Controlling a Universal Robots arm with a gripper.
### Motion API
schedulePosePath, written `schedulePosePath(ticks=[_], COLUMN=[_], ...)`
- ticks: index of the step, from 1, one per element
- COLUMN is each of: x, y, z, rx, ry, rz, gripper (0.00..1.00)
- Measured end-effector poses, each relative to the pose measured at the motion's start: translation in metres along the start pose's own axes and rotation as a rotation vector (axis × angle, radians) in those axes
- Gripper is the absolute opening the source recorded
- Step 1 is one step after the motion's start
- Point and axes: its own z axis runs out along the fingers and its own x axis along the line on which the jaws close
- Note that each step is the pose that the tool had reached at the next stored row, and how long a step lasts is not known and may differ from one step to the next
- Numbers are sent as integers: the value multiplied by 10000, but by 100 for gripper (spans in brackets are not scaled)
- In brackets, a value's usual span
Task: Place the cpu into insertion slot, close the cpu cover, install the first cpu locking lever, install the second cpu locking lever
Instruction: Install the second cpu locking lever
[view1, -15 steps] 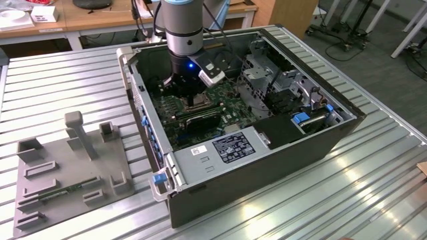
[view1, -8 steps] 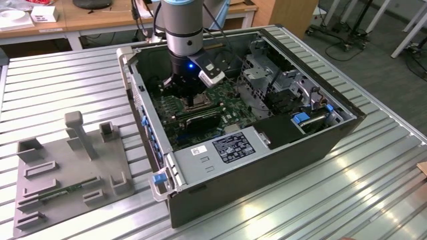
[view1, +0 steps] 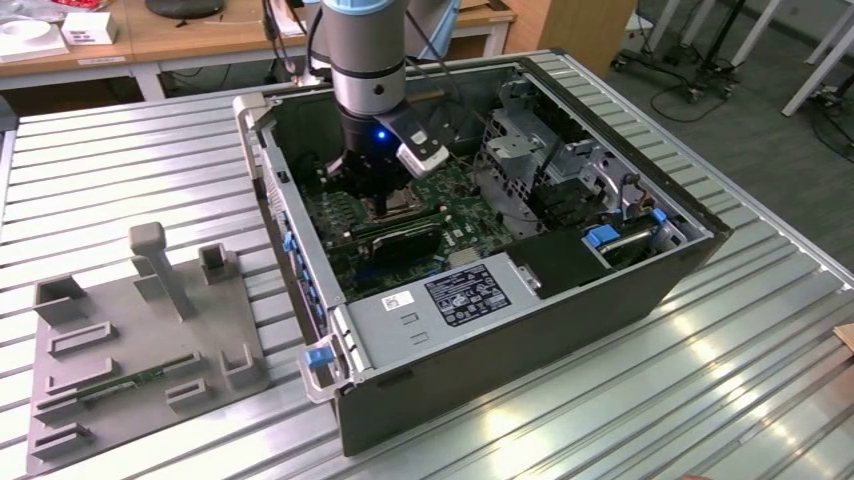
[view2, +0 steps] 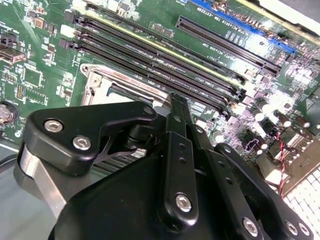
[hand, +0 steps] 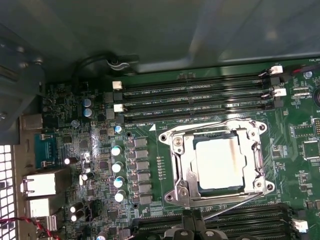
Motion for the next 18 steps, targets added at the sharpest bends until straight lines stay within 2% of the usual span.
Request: schedulePosePath(ticks=[10,16,17,18], x=[36,37,37,38], y=[-4,-4,-4,-3], z=[60,62,64,65], rx=[-1,1,1,5], ry=[-4,-2,18,65], rz=[0,0,0,0], gripper=[10,10,10,10])
